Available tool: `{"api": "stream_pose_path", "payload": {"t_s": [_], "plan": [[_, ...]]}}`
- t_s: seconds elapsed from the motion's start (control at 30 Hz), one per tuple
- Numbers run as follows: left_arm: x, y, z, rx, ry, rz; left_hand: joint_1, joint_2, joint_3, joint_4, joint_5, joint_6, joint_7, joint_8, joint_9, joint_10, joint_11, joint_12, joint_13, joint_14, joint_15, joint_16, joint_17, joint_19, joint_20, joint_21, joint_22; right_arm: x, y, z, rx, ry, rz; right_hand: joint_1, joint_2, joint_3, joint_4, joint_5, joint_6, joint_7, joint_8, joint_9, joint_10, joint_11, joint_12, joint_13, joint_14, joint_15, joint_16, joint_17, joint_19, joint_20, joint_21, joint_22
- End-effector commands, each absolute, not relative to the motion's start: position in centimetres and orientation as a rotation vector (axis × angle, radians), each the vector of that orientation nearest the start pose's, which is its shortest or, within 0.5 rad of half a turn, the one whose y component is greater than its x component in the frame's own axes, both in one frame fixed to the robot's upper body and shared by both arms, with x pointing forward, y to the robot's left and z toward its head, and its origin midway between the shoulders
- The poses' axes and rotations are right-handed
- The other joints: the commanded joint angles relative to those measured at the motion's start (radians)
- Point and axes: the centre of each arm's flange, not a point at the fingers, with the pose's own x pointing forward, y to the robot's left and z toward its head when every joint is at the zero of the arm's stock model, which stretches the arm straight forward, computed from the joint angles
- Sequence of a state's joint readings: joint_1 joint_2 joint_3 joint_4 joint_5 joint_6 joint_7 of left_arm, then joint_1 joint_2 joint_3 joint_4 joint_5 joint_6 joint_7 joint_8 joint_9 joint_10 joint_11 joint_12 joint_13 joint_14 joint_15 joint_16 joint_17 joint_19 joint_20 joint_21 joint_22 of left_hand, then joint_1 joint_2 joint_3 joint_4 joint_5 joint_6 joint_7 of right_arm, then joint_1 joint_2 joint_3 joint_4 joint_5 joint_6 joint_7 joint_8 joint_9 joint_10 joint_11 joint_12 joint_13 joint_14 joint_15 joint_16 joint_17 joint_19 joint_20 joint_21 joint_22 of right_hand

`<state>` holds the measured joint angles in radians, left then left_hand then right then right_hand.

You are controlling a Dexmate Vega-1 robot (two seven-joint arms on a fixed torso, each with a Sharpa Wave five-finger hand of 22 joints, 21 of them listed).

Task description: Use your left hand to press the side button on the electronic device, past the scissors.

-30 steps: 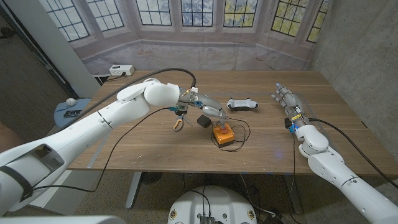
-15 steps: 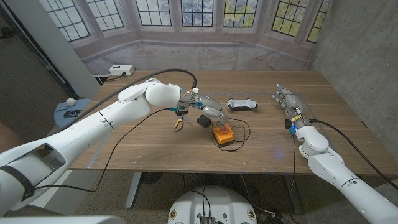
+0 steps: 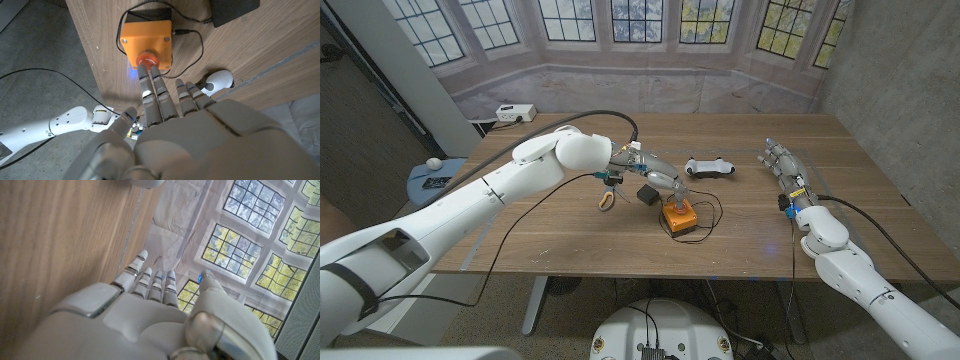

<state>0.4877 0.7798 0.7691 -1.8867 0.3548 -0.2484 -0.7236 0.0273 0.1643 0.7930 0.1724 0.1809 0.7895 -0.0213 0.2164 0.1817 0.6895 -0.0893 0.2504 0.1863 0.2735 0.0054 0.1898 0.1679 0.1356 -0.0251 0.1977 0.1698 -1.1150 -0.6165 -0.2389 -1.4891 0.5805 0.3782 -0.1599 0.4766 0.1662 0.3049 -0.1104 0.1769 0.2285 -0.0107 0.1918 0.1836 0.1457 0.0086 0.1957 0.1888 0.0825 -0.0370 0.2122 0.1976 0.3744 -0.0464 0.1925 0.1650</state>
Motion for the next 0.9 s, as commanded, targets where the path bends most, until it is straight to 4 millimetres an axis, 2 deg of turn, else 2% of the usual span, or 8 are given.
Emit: {"api": "stream_pose_path", "payload": {"t_s": [0.03, 0.9], "plan": [[51.75, 7.83, 3.71, 1.754, -0.758, -0.933, -0.007, 0.0, 0.005, 0.004, 0.0, 0.009, -0.003, -0.001, 0.002, 0.015, 0.0, -0.005, 0.001, 0.007, 0.003, -0.001, 0.002, 0.004, -0.006, 0.0, 0.003, 58.51, -35.35, -8.33, 0.005, -0.634, -0.013, -0.001, -0.003, 0.003, -0.004, 0.004, 0.001, 0.001, 0.0, 0.003, 0.002, 0.001, 0.0, 0.005, -0.003, -0.014, -0.003, 0.002, 0.001, -0.029, -0.003, 0.004], [51.79, 7.94, 2.72, 1.77, -0.726, -0.942, -0.009, 0.0, 0.005, 0.005, 0.0, 0.019, -0.001, -0.006, 0.003, 0.028, 0.001, -0.013, 0.002, 0.009, 0.004, -0.001, 0.002, 0.007, -0.007, -0.001, 0.003, 58.27, -35.39, -8.5, 0.006, -0.627, -0.013, -0.003, -0.003, 0.003, -0.006, 0.004, 0.0, 0.001, 0.0, 0.003, 0.001, 0.0, 0.0, 0.005, -0.004, -0.014, -0.003, 0.002, 0.001, -0.03, -0.003, 0.004]]}}
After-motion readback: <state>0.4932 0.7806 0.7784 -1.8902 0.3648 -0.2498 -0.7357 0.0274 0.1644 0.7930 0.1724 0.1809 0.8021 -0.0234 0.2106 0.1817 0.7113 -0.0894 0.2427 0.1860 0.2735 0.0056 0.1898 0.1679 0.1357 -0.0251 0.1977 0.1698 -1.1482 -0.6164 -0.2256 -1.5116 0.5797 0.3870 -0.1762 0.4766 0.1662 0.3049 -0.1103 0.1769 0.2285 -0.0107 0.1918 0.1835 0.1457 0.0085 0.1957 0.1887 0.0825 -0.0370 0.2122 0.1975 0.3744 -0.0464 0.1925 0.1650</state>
